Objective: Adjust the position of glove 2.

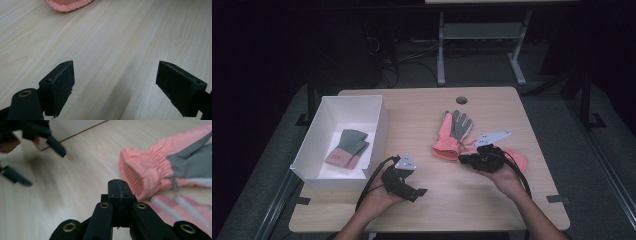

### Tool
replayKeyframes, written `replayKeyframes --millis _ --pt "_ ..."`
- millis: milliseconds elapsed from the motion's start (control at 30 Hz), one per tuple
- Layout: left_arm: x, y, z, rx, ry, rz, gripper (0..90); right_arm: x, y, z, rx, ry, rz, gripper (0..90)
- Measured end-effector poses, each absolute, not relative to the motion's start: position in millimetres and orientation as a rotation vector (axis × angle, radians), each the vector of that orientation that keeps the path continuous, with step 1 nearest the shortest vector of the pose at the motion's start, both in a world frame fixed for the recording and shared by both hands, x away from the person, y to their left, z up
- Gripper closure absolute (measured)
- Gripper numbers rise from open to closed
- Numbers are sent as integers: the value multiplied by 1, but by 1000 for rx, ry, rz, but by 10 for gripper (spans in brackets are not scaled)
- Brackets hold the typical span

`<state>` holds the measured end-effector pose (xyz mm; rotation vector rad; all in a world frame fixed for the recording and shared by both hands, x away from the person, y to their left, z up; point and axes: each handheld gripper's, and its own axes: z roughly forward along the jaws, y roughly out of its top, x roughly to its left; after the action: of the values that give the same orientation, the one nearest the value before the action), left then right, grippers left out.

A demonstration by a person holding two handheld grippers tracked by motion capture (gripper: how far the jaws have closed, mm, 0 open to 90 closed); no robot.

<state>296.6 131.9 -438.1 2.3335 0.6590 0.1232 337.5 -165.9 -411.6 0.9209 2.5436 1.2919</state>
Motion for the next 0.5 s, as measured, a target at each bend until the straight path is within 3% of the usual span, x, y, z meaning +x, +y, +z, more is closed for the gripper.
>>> replayKeyframes --millis 500 --pt "298 131 -441 2324 660 121 149 405 -143 -413 1009 2476 1222 900"
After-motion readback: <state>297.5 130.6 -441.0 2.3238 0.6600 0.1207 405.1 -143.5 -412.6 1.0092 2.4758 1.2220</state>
